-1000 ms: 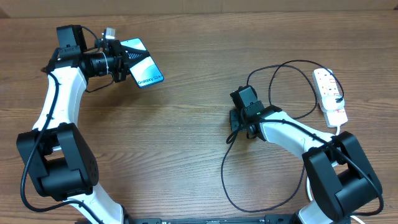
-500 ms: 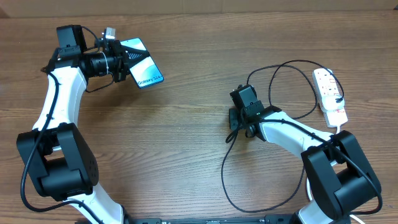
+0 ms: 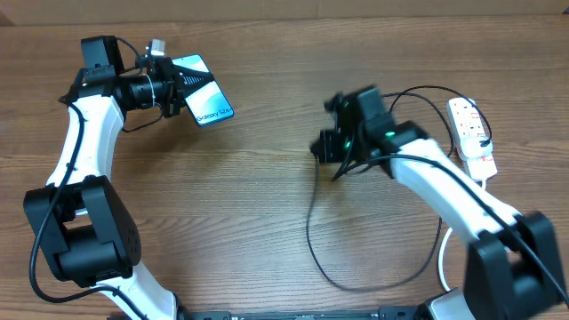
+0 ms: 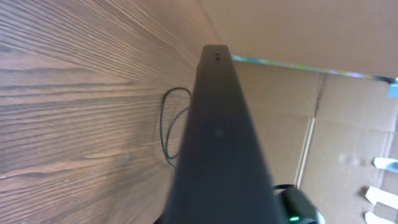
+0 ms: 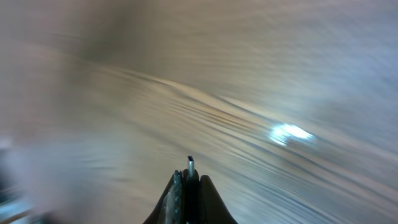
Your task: Plug charger to phone and switch on socket
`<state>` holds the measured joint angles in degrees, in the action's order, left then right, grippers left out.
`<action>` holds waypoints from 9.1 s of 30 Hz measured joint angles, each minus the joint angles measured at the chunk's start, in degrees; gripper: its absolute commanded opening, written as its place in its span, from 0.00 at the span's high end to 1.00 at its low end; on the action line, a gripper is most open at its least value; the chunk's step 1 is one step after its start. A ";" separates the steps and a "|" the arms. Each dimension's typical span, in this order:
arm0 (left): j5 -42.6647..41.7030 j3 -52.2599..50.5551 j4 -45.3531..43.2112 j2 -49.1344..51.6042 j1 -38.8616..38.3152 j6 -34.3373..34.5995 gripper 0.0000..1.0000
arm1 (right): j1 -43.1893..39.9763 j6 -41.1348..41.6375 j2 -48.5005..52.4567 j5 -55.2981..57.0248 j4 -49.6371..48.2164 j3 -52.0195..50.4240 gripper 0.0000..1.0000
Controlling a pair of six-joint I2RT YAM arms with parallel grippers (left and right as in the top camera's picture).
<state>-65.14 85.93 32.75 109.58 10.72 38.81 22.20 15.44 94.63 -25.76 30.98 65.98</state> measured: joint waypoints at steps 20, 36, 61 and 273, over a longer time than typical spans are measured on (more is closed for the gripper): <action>-17.68 -0.44 -38.05 0.00 -3.06 22.36 0.96 | -1.86 11.30 -2.43 -38.56 -18.08 0.81 0.96; -17.79 -0.50 -61.16 0.00 -10.40 45.68 0.96 | 2.64 22.56 -2.43 -39.41 -34.91 0.81 0.96; -17.79 -0.50 -61.55 0.00 -12.83 49.57 0.96 | 2.64 29.68 -2.43 -35.26 -43.82 0.81 0.96; -11.93 -0.48 -35.28 0.07 -9.88 22.23 0.96 | -0.04 7.76 -2.10 29.62 -5.88 -22.49 0.96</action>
<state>-77.08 85.45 -2.52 109.65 0.84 61.04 22.15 23.20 92.53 3.86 25.10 43.48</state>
